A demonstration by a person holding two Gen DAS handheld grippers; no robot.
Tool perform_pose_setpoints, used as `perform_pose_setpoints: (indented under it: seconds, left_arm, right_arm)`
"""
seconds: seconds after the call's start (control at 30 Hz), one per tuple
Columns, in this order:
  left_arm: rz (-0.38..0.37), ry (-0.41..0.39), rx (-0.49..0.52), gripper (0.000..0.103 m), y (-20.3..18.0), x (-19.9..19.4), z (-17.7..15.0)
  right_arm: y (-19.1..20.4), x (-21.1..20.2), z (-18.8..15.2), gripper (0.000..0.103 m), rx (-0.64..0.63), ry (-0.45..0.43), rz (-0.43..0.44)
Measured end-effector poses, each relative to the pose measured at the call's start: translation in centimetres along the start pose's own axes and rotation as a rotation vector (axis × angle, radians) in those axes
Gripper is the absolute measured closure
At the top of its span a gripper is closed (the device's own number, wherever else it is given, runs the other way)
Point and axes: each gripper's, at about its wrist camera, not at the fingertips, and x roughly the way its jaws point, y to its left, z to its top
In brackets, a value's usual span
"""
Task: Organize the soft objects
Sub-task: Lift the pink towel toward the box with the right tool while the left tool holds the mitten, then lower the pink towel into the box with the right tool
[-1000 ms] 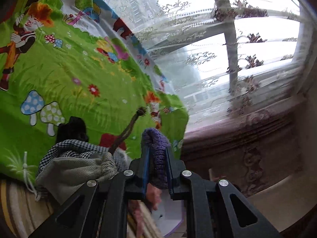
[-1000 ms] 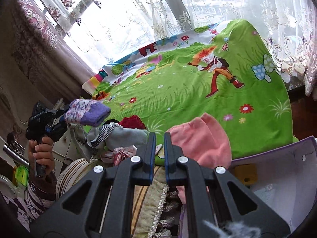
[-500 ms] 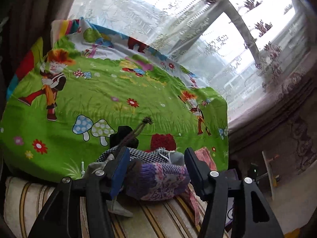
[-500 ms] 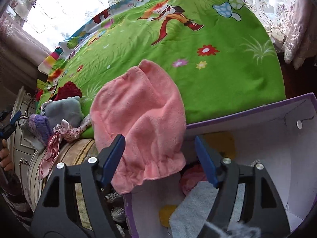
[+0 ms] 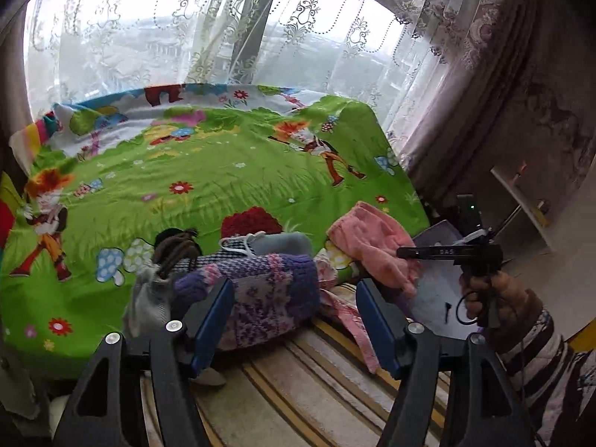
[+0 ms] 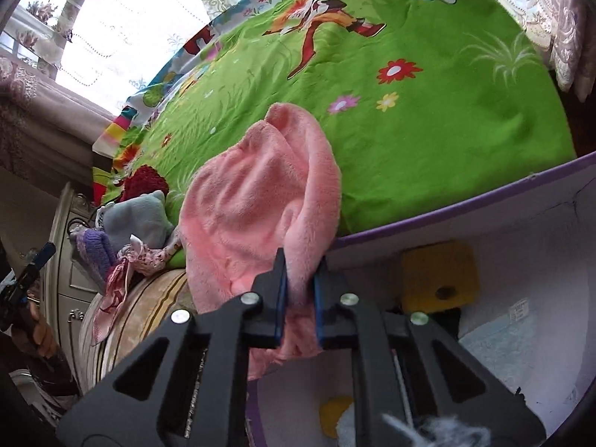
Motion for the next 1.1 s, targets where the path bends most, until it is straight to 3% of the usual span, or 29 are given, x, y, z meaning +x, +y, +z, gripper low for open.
perform_pose_setpoints:
  seconds: [0.1, 0.17, 0.27, 0.33, 0.4, 0.5, 0.8, 0.97, 1.1]
  left_arm:
    - [0.172, 0.047, -0.043, 0.034, 1.3, 1.6, -0.6]
    - [0.146, 0.069, -0.109, 0.034, 3.0, 2.6, -0.9]
    - [0.221, 0.075, -0.142, 0.034, 4.5, 3.6, -1.0]
    - [0.209, 0.091, -0.162, 0.037, 5.1, 4.3, -1.1]
    - [0.2, 0.116, -0.148, 0.071, 4.8, 5.0, -1.1]
    - [0.195, 0.101, -0.129, 0.08, 4.0, 4.5, -1.0]
    - [0.095, -0.032, -0.086, 0.085, 0.8, -0.3, 0.8]
    - [0.048, -0.054, -0.051, 0.085, -1.4, -1.0, 1.4]
    - [0.008, -0.06, -0.039, 0.085, -2.6, -1.3, 1.4]
  right_arm:
    - [0.3, -1.4, -0.1, 0.092, -0.012, -0.026, 0.008]
    - [1.0, -2.1, -0.1, 0.093, -0.033, -0.037, 0.015]
    - [2.2, -3.5, -0.2, 0.093, -0.064, -0.062, 0.035]
    - [3.0, -4.5, -0.2, 0.093, -0.08, -0.081, 0.042]
    - [3.8, -5.3, -0.1, 0.093, -0.089, -0.099, 0.045]
    - [4.4, -7.0, -0.1, 0.093, -0.098, -0.127, 0.047]
    - [3.2, -12.2, -1.4, 0.093, -0.079, -0.181, 0.008]
    - [1.2, -13.9, -2.7, 0.093, -0.006, -0.202, -0.006]
    - [-0.6, -14.2, -4.2, 0.093, 0.081, -0.204, 0.036]
